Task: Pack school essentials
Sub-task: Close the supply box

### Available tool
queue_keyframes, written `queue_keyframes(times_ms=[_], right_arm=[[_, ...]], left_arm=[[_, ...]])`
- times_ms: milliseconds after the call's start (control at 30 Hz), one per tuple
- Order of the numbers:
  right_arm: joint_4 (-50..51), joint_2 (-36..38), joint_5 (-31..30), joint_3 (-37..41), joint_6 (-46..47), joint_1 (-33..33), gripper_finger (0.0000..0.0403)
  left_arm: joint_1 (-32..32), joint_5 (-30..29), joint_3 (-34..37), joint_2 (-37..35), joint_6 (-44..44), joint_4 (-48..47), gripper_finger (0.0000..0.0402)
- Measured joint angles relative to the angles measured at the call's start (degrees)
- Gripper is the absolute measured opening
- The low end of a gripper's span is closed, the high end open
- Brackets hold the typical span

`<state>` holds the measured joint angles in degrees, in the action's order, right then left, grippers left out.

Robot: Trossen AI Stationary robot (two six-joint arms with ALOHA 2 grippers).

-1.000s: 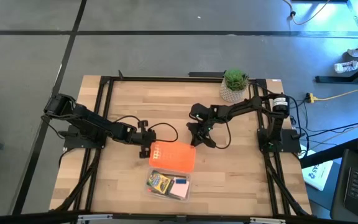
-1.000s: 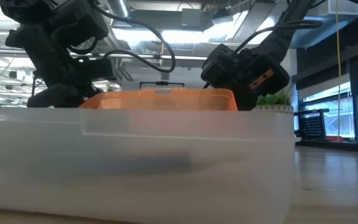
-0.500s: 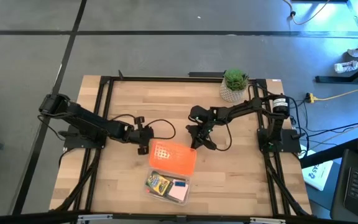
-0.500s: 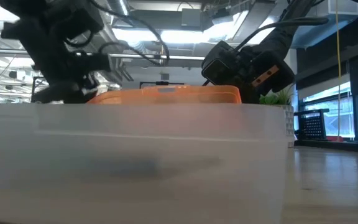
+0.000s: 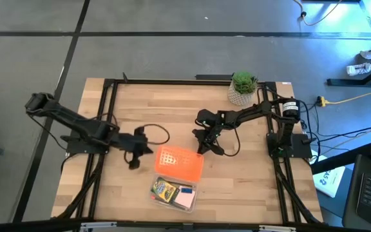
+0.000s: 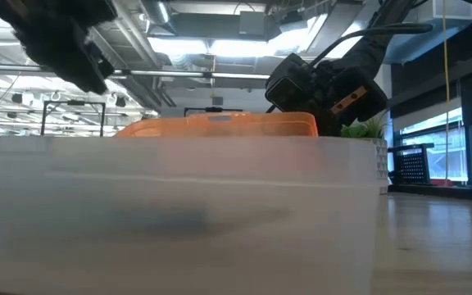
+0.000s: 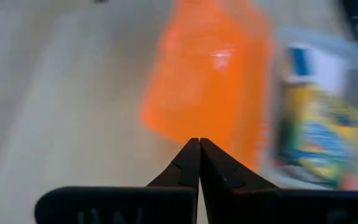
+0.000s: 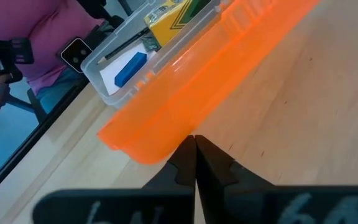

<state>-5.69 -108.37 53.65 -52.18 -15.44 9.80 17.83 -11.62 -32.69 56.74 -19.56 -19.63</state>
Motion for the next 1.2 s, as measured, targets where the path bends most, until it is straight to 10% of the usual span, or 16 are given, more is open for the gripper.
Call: queue_keyframes(times_ms=[567, 1200], right_arm=[[-0.2, 0.0, -3.0, 0.0, 0.0, 0.0, 0.0004], [-0.2, 0.0, -3.1, -0.5, 1.4, -1.4, 0.0004]], left_arm=[[16.7, 5.2, 0.0, 14.0, -6.9, 16.9, 0.0], [17.3, 7.6, -0.2, 30.4, -8.8, 28.9, 0.0]])
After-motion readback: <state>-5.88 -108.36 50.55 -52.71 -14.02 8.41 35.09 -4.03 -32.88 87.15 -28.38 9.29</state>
